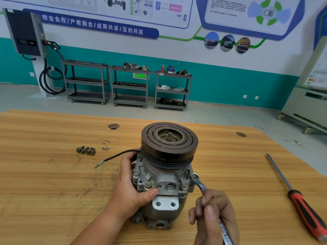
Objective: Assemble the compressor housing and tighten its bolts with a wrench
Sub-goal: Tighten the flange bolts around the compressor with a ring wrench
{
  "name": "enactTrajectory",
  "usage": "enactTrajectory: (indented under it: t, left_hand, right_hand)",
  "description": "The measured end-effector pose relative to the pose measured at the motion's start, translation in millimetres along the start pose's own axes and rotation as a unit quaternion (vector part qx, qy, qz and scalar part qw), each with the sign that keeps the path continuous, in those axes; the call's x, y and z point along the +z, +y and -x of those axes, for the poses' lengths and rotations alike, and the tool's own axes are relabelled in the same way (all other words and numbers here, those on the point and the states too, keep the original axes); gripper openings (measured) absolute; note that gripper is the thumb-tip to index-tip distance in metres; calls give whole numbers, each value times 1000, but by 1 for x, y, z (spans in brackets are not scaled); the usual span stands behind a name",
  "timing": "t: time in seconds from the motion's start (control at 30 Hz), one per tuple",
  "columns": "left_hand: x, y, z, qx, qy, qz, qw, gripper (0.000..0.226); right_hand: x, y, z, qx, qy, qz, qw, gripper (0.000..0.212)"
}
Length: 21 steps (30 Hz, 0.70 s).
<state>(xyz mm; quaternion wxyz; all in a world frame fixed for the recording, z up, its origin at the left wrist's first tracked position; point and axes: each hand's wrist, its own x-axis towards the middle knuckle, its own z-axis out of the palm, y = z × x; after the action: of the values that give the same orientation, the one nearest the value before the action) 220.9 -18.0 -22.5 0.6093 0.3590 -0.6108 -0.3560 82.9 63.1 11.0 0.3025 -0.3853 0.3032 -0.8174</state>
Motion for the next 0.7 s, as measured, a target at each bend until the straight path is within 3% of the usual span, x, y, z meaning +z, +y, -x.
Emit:
enactTrajectory:
  t: [0.07,0.1,0.17,0.2,0.23,0.3,0.33,0.37,0.4,0.43,0.47,0.5,0.7]
  left_hand:
    - [0,0,0,-3,-2,-3,1000,91]
    - [0,0,0,-6,-5,-6,1000,94]
    - [-1,1,0,-10,-12,-11,1000,100]
    - [-1,1,0,-11,-16,-15,1000,102]
    - [-1,2,0,-11,-18,-19,1000,102]
    - [-1,3,-1,-13,-21,-23,999,103]
    - [-1,4,0,-14,-21,-23,999,104]
    - [-1,4,0,-15,-19,-24,999,104]
    - [-1,4,0,-16,-18,-27,999,105]
    - [-2,5,1,-17,-18,-28,999,105]
    - [-2,5,1,-18,-19,-28,999,106]
    - [-2,5,1,-19,-21,-26,999,106]
    - [-1,7,0,-18,-24,-16,999,104]
  right_hand:
    - [-6,-10,-6,23,-33,29,999,39]
    - [-13,-15,-14,64,-94,97,989,45]
    - [-35,-18,-27,200,-247,246,916,56]
    - [-45,-15,-32,200,-252,310,895,52]
    - [-51,-16,-37,103,-254,307,911,49]
    - [-45,-32,-47,-64,-301,167,937,43]
    - [-42,-33,-45,-76,-310,2,948,44]
    - [-40,-37,-48,-25,-305,-176,936,46]
    - [-36,-39,-62,35,-258,-271,926,48]
    - [-34,-40,-73,102,-203,-270,936,50]
    - [-37,-38,-83,141,-142,-182,963,53]
    - [-39,-35,-94,181,-114,-142,967,55]
    - [-35,-1,-133,378,-137,-198,894,56]
